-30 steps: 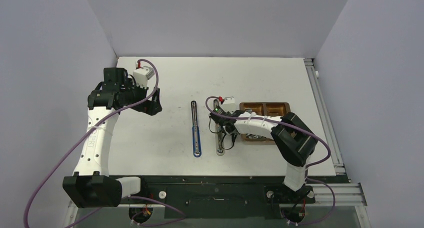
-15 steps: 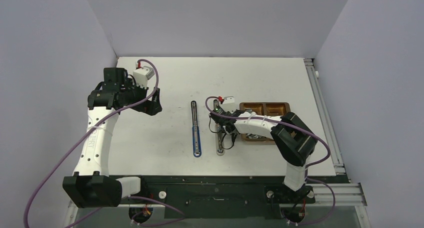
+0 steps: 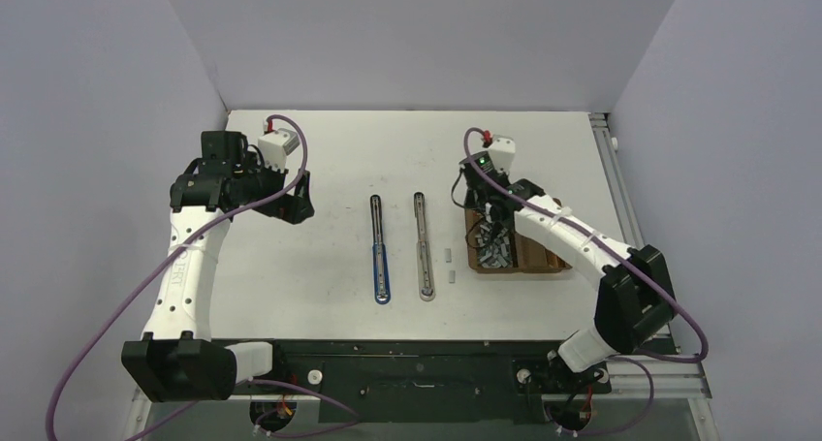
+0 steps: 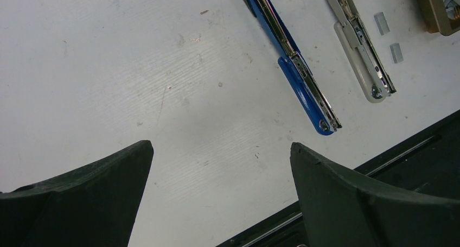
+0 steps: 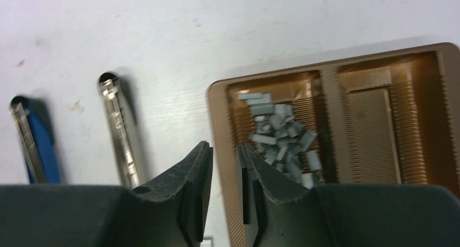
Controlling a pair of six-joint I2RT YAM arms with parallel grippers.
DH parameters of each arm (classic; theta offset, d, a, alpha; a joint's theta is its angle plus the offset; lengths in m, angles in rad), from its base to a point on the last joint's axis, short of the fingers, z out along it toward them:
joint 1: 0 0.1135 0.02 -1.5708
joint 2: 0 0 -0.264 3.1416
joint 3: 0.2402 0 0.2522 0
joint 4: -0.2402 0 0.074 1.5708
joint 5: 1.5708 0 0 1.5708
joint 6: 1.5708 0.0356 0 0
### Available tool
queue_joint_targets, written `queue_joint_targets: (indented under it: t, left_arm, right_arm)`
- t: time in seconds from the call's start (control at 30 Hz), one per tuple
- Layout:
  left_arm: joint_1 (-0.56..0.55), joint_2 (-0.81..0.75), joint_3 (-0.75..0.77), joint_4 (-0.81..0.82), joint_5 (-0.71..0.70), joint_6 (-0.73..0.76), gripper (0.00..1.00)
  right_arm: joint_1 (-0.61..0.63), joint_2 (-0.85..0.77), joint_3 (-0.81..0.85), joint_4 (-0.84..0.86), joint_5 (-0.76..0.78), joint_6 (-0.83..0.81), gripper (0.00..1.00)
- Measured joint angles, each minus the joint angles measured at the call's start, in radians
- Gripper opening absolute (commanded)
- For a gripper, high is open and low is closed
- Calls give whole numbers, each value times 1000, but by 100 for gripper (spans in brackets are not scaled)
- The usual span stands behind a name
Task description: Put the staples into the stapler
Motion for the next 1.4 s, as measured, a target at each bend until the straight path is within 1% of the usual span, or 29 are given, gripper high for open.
queue_joint_targets:
  t: [0.07,0.13,0.3,0.5,0.67,0.8,1.2,1.4]
  left_arm:
    - [0,0,0,0,0,0,96]
    - [0,0,0,-1,0,0,96]
    - [0,0,0,-1,0,0,96]
    - [0,1,1,-2,0,0,96]
    - [0,8,6,-3,0,0,96]
    - [0,13,6,-4,0,0,96]
    - [0,14,6,-4,0,0,96]
    - [0,14,6,-4,0,0,96]
  right_arm:
    - [-75,-11,-11,5,-9,-1,23]
    - [-123,-11,-40,14,-23,-3,22]
    - [-183,11,-122,23,-74,-25,25]
    - [-192,75,-135,55,-122,-73,29]
    - [-196,119,-135,69,-151,-82,40]
    - [-199,148,-135,77,-173,-69,44]
    - [-199,163,-135,104,-187,-9,41]
    - [-200,198,-135,115,-186,6,40]
